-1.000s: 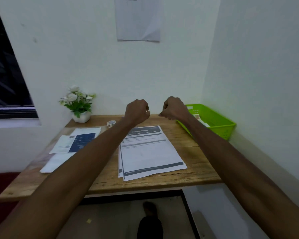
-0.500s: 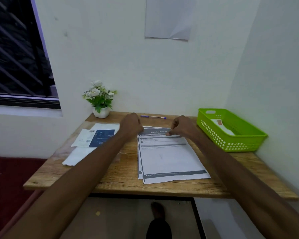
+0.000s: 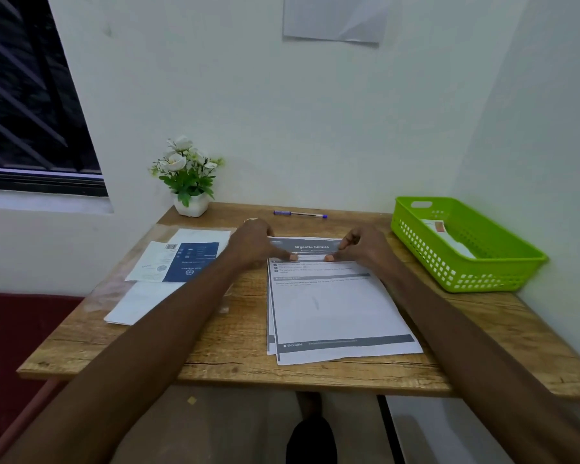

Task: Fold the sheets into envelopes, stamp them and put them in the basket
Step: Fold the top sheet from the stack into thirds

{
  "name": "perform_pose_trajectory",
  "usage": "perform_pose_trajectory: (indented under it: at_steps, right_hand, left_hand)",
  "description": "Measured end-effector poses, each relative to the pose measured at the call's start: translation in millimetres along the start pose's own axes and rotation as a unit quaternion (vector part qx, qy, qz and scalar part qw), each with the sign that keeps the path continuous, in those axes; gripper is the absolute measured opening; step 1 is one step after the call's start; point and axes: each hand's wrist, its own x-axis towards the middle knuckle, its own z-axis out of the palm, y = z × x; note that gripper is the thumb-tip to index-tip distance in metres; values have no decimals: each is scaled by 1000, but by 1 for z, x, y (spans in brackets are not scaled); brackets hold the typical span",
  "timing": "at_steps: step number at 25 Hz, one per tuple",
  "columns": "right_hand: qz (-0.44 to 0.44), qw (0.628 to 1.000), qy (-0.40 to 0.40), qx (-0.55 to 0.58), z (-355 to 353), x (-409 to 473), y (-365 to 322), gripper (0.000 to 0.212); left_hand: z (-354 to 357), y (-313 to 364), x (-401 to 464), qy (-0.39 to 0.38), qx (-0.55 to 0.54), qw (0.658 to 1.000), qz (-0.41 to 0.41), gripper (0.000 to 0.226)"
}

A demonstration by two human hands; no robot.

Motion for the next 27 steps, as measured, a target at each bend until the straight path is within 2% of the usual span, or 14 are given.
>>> perform_pose_trajectory:
  at_steps: [3, 8, 12, 15, 18, 22, 25, 27]
  right_hand:
    - [3, 1000, 17, 7, 2, 0, 1, 49]
    - [-2, 1000, 23, 15, 1, -1, 2, 52]
    - [7, 998, 55, 21, -1, 1, 3, 60]
    - [28, 994, 100, 46, -8, 4, 4, 62]
    - [40, 987, 111, 109, -11, 3, 5, 65]
    - [45, 978, 79, 188, -16, 0, 1, 53]
    - [46, 971, 85, 219, -20, -1, 1, 65]
    - [39, 972, 97, 213, -23, -2, 2, 65]
  left_hand:
    - [1, -4, 6, -3, 2, 1000, 15, 78]
    - [6, -12, 11, 58, -82, 995, 29, 32]
    - [6, -15, 13, 84, -206, 974, 40, 21]
    - [2, -15, 13, 77, -294, 952, 25, 23]
    - [-5, -16, 12, 51, -386, 921, 20, 30]
    - [-13, -15, 11, 29, -420, 906, 42, 28]
    - [-15, -13, 9, 23, -457, 886, 66, 15]
    - [-17, -14, 9, 8, -472, 876, 97, 17]
